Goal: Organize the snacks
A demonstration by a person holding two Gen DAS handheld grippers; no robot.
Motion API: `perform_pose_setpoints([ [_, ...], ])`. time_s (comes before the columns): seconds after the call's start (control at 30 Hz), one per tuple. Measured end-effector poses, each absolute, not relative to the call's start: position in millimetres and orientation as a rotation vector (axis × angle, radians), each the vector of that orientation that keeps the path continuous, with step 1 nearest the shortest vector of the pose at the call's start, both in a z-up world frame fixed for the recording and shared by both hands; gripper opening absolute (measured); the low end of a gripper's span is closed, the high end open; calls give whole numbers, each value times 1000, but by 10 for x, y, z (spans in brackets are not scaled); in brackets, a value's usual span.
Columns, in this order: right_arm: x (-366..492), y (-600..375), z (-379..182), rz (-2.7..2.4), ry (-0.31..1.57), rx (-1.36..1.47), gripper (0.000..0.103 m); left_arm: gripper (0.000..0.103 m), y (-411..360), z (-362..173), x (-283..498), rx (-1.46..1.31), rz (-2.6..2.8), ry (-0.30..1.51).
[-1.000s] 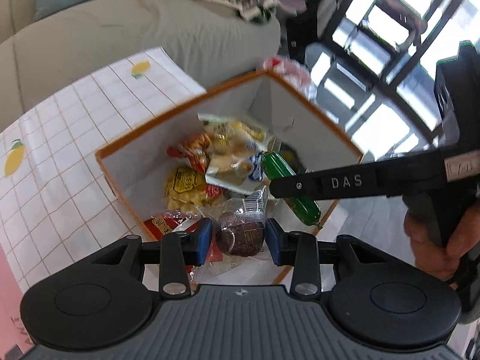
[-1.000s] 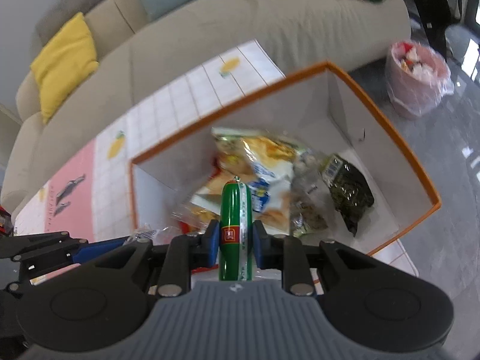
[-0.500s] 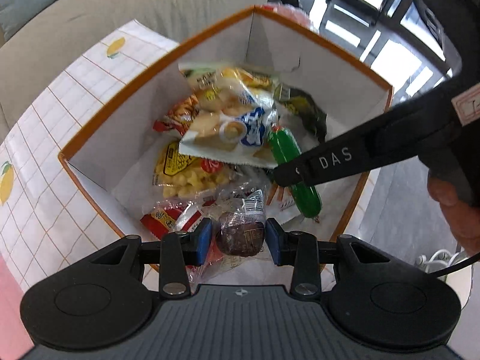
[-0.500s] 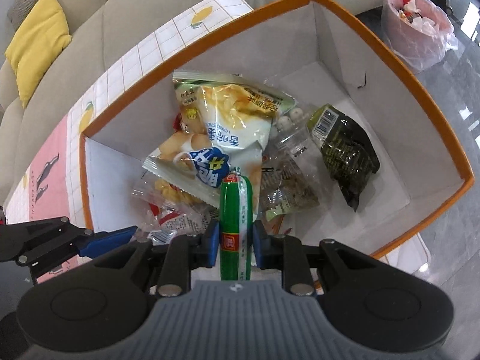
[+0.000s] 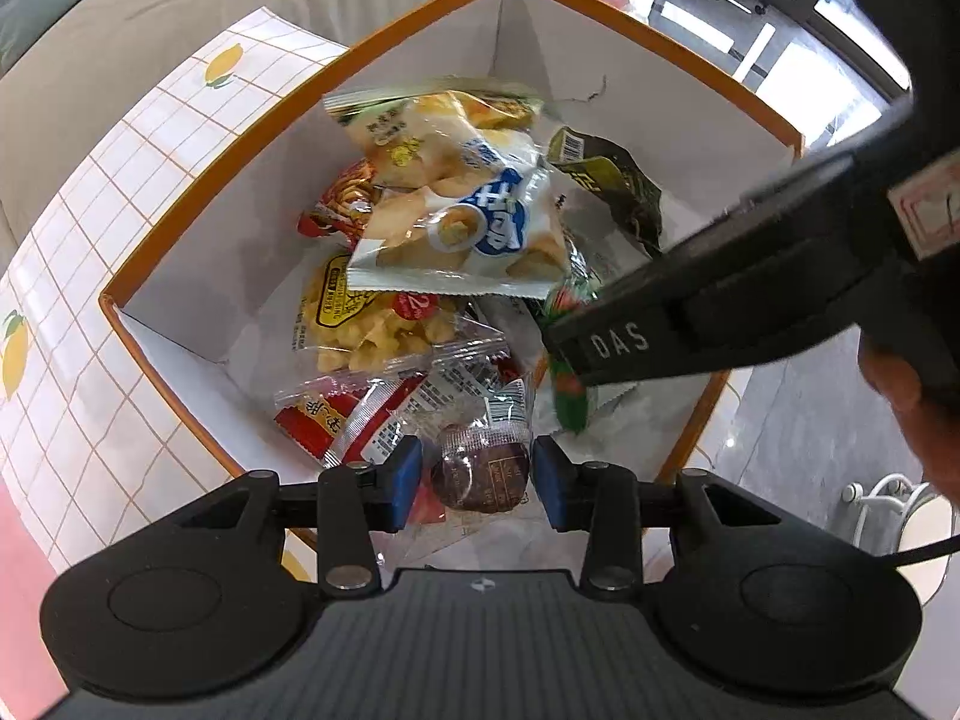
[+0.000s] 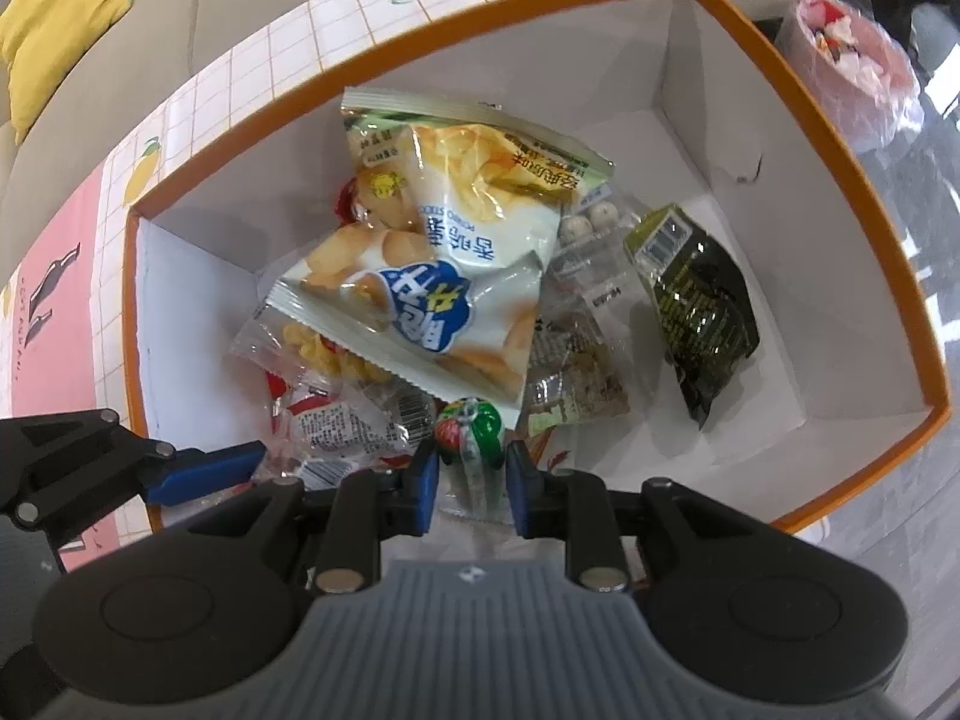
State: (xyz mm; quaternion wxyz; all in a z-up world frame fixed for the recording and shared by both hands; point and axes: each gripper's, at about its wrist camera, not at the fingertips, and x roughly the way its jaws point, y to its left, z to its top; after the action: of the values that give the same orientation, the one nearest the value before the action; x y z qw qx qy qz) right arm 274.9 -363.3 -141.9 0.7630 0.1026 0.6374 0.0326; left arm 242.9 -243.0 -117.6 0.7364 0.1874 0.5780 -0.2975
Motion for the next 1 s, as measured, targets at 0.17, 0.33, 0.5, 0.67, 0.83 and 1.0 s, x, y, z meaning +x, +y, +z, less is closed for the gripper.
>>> perform_pose_setpoints([
  [0.17, 2739, -3603, -1297, 63, 1372, 193, 33, 51, -2441, -1121, 2378, 436, -653, 1254],
  [0.33, 2704, -3643, -1241, 40, 1352, 203, 46, 67, -2401, -1009, 2341, 427, -649, 1220],
  [0.5, 2636, -3708, -1150, 13, 1329, 207, 52, 68, -2315, -849, 2288, 397, -658, 1185],
  [0.67, 2483, -3659, -899, 16, 1252, 163, 60, 68, -2130, -603, 2154, 343, -651, 1125],
  [0.83, 2157, -3439, -529, 34, 1100, 51, 69, 68, -1849, -289, 1954, 262, -622, 1028],
  [1.0, 1679, -3130, -152, 81, 922, -13, 73, 69, -1514, 28, 1680, 205, -574, 905],
])
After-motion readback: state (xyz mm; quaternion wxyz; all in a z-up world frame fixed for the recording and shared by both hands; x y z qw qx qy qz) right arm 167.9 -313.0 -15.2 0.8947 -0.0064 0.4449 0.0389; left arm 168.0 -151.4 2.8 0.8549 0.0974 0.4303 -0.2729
